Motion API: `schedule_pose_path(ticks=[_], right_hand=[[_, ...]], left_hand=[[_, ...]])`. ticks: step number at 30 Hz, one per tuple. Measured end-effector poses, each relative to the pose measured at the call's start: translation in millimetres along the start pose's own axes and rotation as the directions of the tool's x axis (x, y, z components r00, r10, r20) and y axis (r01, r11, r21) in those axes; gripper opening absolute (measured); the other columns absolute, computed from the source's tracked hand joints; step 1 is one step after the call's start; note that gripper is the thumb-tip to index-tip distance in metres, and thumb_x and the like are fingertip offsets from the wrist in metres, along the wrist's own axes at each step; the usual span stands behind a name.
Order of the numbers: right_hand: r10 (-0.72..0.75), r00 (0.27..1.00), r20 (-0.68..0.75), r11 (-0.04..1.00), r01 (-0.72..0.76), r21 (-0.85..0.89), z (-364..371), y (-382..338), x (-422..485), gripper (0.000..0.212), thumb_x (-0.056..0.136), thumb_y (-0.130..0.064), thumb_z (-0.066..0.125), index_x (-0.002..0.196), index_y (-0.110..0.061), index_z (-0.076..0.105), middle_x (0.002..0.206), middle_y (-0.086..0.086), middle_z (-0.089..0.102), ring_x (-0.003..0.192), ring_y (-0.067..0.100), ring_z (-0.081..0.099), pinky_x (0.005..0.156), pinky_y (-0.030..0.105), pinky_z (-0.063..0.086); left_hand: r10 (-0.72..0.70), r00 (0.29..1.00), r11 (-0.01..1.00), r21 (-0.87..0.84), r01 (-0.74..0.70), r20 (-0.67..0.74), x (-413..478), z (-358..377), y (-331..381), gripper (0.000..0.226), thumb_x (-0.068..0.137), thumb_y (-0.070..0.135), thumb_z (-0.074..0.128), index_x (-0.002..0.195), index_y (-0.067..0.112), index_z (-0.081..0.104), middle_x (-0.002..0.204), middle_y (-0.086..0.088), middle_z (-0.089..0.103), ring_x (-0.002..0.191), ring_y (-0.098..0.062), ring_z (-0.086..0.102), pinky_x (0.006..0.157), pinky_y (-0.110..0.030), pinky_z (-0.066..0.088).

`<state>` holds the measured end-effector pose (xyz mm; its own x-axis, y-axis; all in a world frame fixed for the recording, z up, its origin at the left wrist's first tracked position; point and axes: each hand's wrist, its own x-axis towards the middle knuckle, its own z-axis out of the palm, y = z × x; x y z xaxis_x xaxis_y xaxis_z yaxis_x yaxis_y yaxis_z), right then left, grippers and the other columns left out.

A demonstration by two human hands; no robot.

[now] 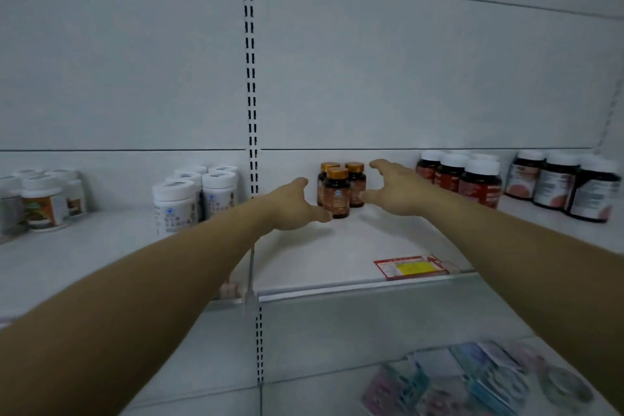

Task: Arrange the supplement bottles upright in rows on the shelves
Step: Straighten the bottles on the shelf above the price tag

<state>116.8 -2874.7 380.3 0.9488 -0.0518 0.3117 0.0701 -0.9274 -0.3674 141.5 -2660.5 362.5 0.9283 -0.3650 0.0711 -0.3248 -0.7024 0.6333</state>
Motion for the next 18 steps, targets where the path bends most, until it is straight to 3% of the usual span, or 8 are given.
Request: schedule_pose_path(ticks=[4, 7, 9, 11, 13, 18], right_hand=[[-0.081, 0.996, 0.038, 0.994, 0.078, 0.080, 12, 28, 34, 0.076, 0.083, -0.039, 0.067, 0.144, -0.020, 0.027, 0.140, 0.010, 0.041, 0.115, 0.026, 0.048, 0.079, 0.028, 0.036], [-0.143, 0.986, 0.082, 0.984, 0.133, 0.120, 21, 40, 57, 0.090, 0.081, -0.039, 0.070, 0.150, -0.024, 0.014, 0.144, 0.010, 0.036, 0.123, 0.028, 0.045, 0.087, 0.028, 0.036], [-0.195, 0.975, 0.109, 0.975, 0.180, 0.132, 25, 45, 69, 0.089, 0.082, -0.039, 0.069, 0.150, -0.025, 0.014, 0.142, 0.010, 0.038, 0.123, 0.028, 0.046, 0.093, 0.031, 0.039], [-0.244, 0.964, 0.105, 0.963, 0.229, 0.140, 30, 46, 74, 0.080, 0.083, -0.038, 0.069, 0.146, -0.026, 0.022, 0.137, 0.008, 0.043, 0.118, 0.027, 0.050, 0.097, 0.036, 0.042], [-0.278, 0.958, 0.073, 0.953, 0.265, 0.150, 32, 49, 79, 0.067, 0.085, -0.036, 0.066, 0.141, -0.024, 0.029, 0.129, 0.008, 0.049, 0.109, 0.026, 0.053, 0.092, 0.037, 0.045], [-0.301, 0.954, 0.003, 0.950, 0.299, 0.088, 31, 51, 85, 0.041, 0.091, -0.028, 0.058, 0.124, -0.018, 0.037, 0.108, 0.009, 0.055, 0.093, 0.026, 0.054, 0.079, 0.040, 0.048]], left_hand=[[-0.034, 0.996, 0.988, -0.154, 0.022, -0.078, 33, 24, 19, 0.098, 0.075, 0.036, 0.076, 0.147, 0.016, 0.014, 0.144, -0.004, 0.037, 0.103, -0.011, 0.040, 0.076, -0.020, 0.036], [-0.079, 0.992, 0.969, -0.241, 0.054, -0.097, 50, 36, 26, 0.106, 0.073, 0.028, 0.078, 0.149, 0.019, 0.004, 0.130, 0.000, 0.040, 0.104, -0.012, 0.039, 0.083, -0.025, 0.035], [-0.103, 0.990, 0.953, -0.295, 0.070, -0.097, 56, 42, 27, 0.103, 0.070, 0.022, 0.079, 0.148, 0.020, 0.011, 0.125, 0.005, 0.044, 0.110, -0.016, 0.047, 0.093, -0.030, 0.040], [-0.083, 0.988, 0.959, -0.281, 0.044, -0.129, 60, 48, 25, 0.082, 0.070, 0.016, 0.077, 0.138, 0.017, 0.033, 0.123, -0.003, 0.056, 0.110, -0.023, 0.056, 0.100, -0.039, 0.044], [-0.053, 0.980, 0.975, -0.224, 0.010, -0.190, 63, 53, 26, 0.065, 0.073, 0.015, 0.076, 0.130, 0.017, 0.044, 0.116, -0.003, 0.061, 0.106, -0.021, 0.059, 0.097, -0.035, 0.045], [-0.018, 0.958, 0.984, -0.173, -0.033, -0.285, 66, 58, 21, 0.067, 0.074, 0.020, 0.077, 0.132, 0.023, 0.043, 0.108, 0.011, 0.055, 0.092, -0.005, 0.055, 0.077, -0.015, 0.038]])
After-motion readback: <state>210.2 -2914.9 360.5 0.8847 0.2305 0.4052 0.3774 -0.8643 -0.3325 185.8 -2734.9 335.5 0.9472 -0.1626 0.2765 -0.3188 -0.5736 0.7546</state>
